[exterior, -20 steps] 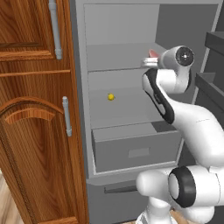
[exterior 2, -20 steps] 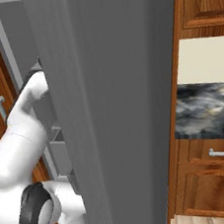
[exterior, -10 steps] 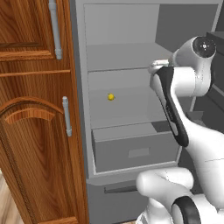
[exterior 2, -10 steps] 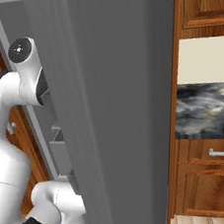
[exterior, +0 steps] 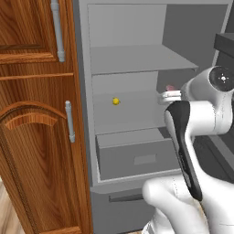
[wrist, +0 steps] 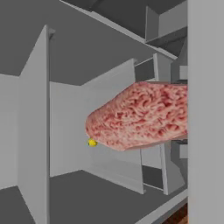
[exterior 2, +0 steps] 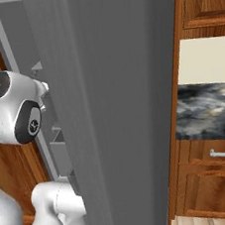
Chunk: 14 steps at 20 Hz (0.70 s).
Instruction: Take the steak from the fridge and place it on the digital scale on the counter by the fridge. Wait a few seconds for a reading, then move it to the plate on the dining counter.
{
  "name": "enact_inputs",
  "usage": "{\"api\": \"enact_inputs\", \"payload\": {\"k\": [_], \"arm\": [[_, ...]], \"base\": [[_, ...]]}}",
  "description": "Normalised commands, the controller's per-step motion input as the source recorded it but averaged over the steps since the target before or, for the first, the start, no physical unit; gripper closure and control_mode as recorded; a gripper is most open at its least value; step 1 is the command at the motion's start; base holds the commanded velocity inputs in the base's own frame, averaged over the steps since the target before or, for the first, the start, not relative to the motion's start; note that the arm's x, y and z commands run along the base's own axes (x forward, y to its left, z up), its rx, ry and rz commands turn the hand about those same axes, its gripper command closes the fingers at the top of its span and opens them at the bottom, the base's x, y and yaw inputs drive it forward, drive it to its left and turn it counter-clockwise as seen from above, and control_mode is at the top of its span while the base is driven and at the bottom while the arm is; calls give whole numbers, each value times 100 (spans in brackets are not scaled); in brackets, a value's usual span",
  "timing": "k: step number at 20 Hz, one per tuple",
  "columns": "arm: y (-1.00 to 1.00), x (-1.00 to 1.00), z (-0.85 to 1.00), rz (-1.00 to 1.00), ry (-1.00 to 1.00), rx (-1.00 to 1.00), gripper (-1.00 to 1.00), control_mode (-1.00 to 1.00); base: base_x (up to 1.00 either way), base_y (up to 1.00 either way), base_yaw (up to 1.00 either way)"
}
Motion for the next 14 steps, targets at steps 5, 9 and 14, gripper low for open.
{"api": "enact_inputs", "payload": {"k": [5, 9, 14], "arm": [[21, -28, -77, 1, 0, -2, 100, -100], [19, -3, -76, 2, 0, 0, 100, -100], [7, 0, -40, 2, 2, 0, 100, -100]], "base": [[0, 0, 0], [0, 0, 0], [0, 0, 0]]}}
